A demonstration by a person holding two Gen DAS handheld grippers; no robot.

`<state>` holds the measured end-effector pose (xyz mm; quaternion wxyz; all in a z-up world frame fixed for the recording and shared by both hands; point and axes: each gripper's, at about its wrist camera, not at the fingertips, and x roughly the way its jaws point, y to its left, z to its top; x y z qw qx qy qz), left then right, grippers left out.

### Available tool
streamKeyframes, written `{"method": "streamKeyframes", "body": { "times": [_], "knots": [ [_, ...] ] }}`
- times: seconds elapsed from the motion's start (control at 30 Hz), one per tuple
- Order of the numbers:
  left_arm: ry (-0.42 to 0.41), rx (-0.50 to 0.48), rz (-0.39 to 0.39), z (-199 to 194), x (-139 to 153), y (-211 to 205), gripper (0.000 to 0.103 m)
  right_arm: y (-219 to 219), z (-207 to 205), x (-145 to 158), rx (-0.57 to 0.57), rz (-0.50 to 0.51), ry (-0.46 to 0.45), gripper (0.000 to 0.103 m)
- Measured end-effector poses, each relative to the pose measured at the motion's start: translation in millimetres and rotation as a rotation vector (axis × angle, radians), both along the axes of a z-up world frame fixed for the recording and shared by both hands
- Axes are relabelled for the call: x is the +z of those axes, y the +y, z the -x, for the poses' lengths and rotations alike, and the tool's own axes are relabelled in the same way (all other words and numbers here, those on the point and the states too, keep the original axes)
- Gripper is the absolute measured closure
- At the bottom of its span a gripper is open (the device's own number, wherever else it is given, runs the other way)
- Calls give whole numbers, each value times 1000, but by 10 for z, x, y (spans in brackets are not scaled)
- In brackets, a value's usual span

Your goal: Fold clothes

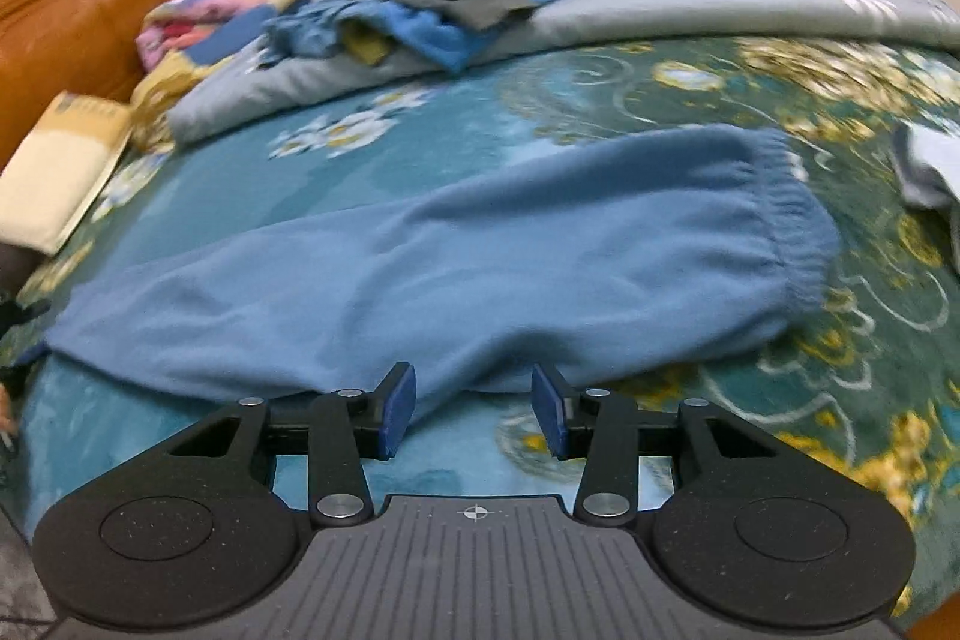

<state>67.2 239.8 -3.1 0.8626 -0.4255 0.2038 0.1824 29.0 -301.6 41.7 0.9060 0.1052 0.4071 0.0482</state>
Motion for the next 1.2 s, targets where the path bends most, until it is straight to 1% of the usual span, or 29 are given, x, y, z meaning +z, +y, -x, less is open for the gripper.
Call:
{"method": "streamKeyframes", "body": {
  "times": [0.03,0.07,0.13,0.2,0.27,0.33,0.4,0.47,0.5,0.57,0.63,0.67,0.77,0.8,0.87,0.93,1.0,1.07,1.1,1.13,1.17,1.2],
  "knots": [
    [16,11,7,-21,26,-14,102,-42,13,-13,-15,-4,1,64],
    [15,19,8,-19,65,-31,102,-82,30,-22,-32,-7,1,64],
    [-36,-15,-13,-15,246,-134,102,-176,60,-39,-70,-19,-1,64],
    [-113,-106,-53,-47,485,-340,102,-260,82,-57,-99,-33,-1,64],
    [-190,-246,-81,-121,705,-664,102,-318,85,-83,-118,-39,4,64],
    [-241,-398,-85,-231,827,-1069,102,-351,73,-109,-131,-47,9,64],
    [-251,-518,-53,-345,813,-1453,102,-363,79,-124,-134,-64,10,64],
    [-212,-635,-26,-480,701,-1917,102,-356,110,-130,-125,-69,8,64],
    [-196,-676,-16,-520,642,-2100,102,-354,126,-134,-123,-68,9,64],
    [-165,-751,-21,-588,509,-2476,101,-361,166,-139,-126,-70,13,64],
    [-102,-828,-12,-620,356,-2795,102,-387,195,-145,-137,-75,18,64],
    [-90,-876,11,-610,291,-2908,101,-399,203,-147,-143,-76,19,64],
    [-39,-975,13,-511,202,-3155,101,-403,209,-143,-146,-80,17,64],
    [-35,-1000,33,-480,206,-3166,97,-397,201,-145,-146,-84,16,64],
    [-59,-989,50,-417,266,-3074,91,-365,155,-141,-132,-108,8,64],
    [-95,-938,40,-385,361,-2891,86,-286,64,-115,-94,-143,-12,64],
    [-120,-856,23,-397,444,-2660,76,-176,-68,-92,-46,-203,-25,60],
    [-133,-744,3,-350,511,-2354,75,-34,-250,-95,8,-288,-22,59],
    [-134,-693,-3,-337,524,-2203,72,43,-349,-109,34,-331,-17,58],
    [-123,-643,-10,-324,521,-2048,69,122,-453,-136,58,-373,-6,56],
    [-102,-595,-14,-302,507,-1889,66,204,-563,-178,78,-417,11,51],
    [-88,-563,-11,-274,508,-1754,66,280,-673,-235,83,-456,34,51]
  ]
}}
